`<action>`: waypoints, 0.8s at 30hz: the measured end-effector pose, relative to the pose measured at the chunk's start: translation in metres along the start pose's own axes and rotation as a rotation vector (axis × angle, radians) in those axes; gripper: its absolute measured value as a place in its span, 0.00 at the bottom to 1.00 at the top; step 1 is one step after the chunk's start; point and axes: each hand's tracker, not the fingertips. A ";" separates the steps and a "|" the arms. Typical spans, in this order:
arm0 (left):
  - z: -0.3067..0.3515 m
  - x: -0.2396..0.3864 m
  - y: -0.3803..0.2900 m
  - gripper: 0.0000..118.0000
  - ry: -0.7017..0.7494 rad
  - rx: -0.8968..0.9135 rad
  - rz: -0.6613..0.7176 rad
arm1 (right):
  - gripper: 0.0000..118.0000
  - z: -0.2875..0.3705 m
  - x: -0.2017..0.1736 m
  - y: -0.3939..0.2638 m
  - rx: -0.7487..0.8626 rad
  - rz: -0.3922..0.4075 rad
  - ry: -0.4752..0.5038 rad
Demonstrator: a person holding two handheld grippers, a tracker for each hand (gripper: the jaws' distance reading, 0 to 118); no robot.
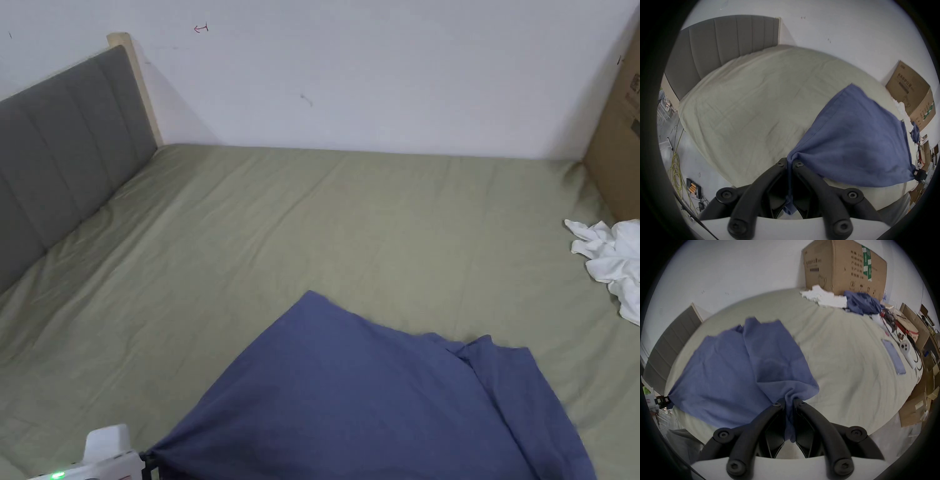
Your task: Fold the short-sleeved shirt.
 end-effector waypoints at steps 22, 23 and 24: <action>0.180 0.115 0.095 0.83 -0.272 0.721 -0.108 | 0.74 0.193 -0.045 0.115 0.744 0.077 -0.082; 0.183 0.122 0.096 0.83 -0.273 0.745 -0.120 | 0.74 0.197 -0.048 0.115 0.774 0.085 -0.090; 0.184 0.128 0.096 0.82 -0.267 0.763 -0.137 | 0.74 0.201 -0.051 0.115 0.788 0.090 -0.098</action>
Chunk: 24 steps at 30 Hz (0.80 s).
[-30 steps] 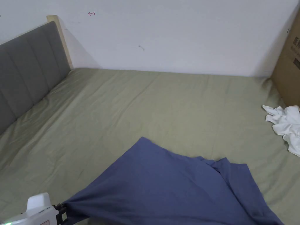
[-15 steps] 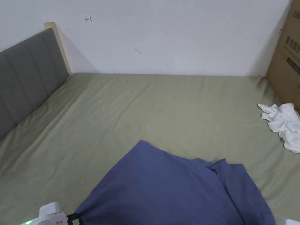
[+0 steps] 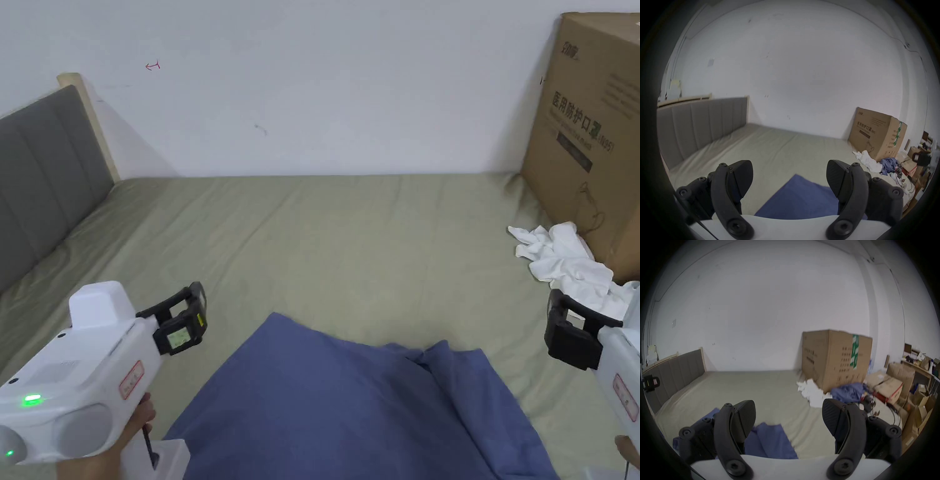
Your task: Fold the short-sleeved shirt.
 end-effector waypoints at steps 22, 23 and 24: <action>-0.111 0.030 -0.014 0.00 -0.156 -0.178 -0.017 | 0.02 -0.033 -0.006 -0.015 0.051 0.017 -0.021; -0.130 0.028 -0.015 0.00 -0.163 -0.219 -0.026 | 0.02 -0.039 -0.006 -0.016 0.045 0.024 -0.026; -0.151 0.028 -0.018 0.00 -0.152 -0.244 -0.045 | 0.02 -0.046 -0.006 -0.018 0.038 0.026 -0.031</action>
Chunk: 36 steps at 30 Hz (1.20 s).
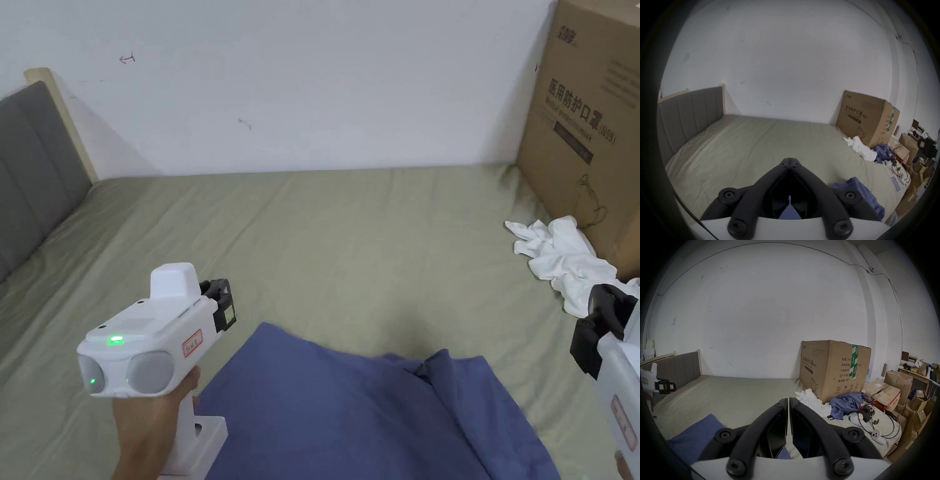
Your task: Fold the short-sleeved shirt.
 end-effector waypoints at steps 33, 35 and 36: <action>-0.185 0.004 -0.040 0.01 -0.028 -0.421 -0.124 | 0.77 -0.088 0.039 -0.112 -0.607 -0.077 0.031; -0.163 0.005 -0.033 0.01 -0.036 -0.399 -0.126 | 0.83 -0.094 0.044 -0.137 -0.689 -0.074 0.043; -0.155 0.006 -0.030 0.01 -0.036 -0.386 -0.127 | 0.83 -0.095 0.042 -0.147 -0.709 -0.075 0.040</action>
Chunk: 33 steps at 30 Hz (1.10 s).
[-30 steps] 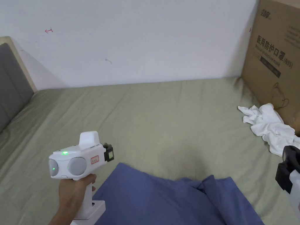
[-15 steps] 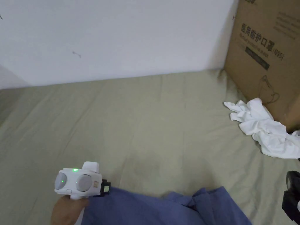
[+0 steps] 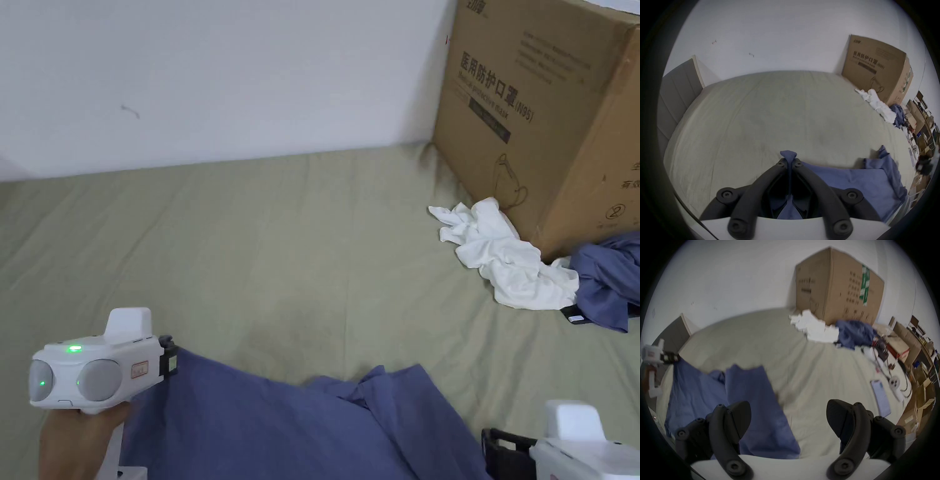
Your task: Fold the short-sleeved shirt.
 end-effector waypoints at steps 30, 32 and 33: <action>0.141 -0.043 -0.006 0.01 0.050 0.224 0.191 | 0.03 0.126 -0.048 0.089 0.362 0.163 0.029; 0.160 -0.055 0.009 0.01 0.062 0.266 0.199 | 0.03 0.144 -0.053 0.116 0.434 0.185 0.028; 0.169 -0.061 0.016 0.01 0.068 0.290 0.206 | 0.03 0.153 -0.055 0.127 0.465 0.183 0.033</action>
